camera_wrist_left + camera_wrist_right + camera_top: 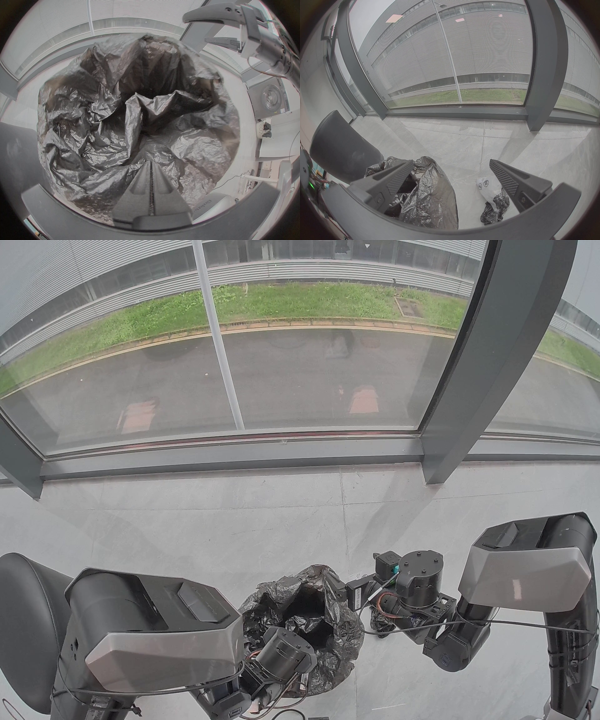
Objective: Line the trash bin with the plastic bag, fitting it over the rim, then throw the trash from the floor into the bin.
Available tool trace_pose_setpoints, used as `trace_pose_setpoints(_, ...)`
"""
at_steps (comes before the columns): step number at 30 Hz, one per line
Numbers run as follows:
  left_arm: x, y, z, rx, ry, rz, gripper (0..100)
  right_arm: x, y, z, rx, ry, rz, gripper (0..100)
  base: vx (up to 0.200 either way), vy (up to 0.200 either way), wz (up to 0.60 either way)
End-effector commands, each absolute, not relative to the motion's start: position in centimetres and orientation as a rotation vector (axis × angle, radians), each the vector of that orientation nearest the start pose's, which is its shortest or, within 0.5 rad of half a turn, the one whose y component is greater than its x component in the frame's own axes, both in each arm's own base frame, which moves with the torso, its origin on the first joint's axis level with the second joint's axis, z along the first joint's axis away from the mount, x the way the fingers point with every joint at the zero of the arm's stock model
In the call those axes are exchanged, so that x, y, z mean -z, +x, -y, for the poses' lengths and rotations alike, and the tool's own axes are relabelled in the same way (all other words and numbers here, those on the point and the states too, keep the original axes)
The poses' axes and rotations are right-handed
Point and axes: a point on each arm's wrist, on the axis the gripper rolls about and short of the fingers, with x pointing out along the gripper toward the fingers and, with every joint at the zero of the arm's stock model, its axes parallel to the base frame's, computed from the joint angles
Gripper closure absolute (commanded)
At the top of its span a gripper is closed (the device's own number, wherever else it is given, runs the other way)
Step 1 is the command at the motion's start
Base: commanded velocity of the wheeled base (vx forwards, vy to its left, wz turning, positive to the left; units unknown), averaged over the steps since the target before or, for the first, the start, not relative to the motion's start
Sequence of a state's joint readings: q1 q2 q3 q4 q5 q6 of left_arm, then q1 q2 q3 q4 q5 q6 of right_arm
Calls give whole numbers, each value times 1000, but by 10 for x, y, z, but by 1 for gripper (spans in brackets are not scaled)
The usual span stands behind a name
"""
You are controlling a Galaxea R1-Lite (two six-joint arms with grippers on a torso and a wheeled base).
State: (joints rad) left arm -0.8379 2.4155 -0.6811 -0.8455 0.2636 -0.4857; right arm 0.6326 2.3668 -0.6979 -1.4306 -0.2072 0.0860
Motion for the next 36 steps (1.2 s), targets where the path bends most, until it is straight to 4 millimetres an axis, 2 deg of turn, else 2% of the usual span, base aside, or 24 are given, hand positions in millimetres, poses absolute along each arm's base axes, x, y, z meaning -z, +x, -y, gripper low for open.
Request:
trace_pose_setpoints(1, 73, 236, 242, 313, 20, -889, 100, -3, 302, -216, -414, -15, -239, 0, 0, 0, 0)
trace_pose_setpoints(9, 73, 239, 238, 318, 43, -922, 100, -2, 302, -216, -414, -16, -242, 0, 0, 0, 0)
trace_pose_setpoints(17, 77, 235, 234, 334, 147, -962, 100, -2, 302, -216, -414, -16, -242, 0, 0, 0, 0)
trace_pose_setpoints(28, 74, 231, 236, 365, 176, -951, 100, 3, 301, -216, -416, -25, -259, 0, 0, 0, 0)
trace_pose_setpoints(32, 58, 230, 242, 385, 92, -916, 100, 6, 298, -215, -423, -47, -279, 0, 0, 0, 0)
trace_pose_setpoints(34, 39, 230, 244, 389, 5, -882, 100, 7, 294, -212, -439, -88, -287, 0, 0, 0, 0)
trace_pose_setpoints(36, 7, 229, 242, 426, -99, -828, 100, 7, 291, -211, -477, -120, -295, 0, 0, 0, 0)
